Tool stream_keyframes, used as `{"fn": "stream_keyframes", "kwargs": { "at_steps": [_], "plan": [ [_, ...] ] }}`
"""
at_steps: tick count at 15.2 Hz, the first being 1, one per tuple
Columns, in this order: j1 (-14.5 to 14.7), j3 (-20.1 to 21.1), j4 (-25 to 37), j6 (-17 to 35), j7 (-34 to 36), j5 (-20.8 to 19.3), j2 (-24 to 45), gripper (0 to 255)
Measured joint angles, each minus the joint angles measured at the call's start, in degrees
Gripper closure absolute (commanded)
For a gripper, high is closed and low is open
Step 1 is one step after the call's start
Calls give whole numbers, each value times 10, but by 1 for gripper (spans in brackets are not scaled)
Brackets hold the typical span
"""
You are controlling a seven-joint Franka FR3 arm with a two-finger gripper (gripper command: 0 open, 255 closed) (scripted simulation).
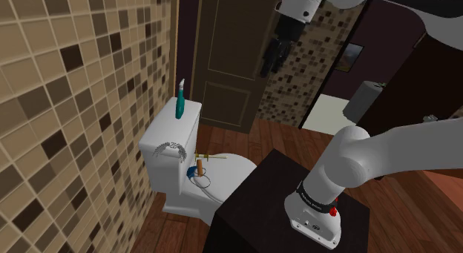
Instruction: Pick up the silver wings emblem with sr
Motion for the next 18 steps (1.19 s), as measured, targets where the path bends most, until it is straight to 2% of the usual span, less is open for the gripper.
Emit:
{"fn": "stream_keyframes", "kwargs": {
  "at_steps": [2, 4, 12, 18],
  "plan": [
    [1, 3, -5, 8, 1, 0, 2, 0],
    [1, 9, -30, 41, 1, -1, 8, 0],
    [7, 51, -107, 220, 19, -4, 95, 0],
    [4, 78, -131, 346, 37, -19, 187, 0]
  ]
}}
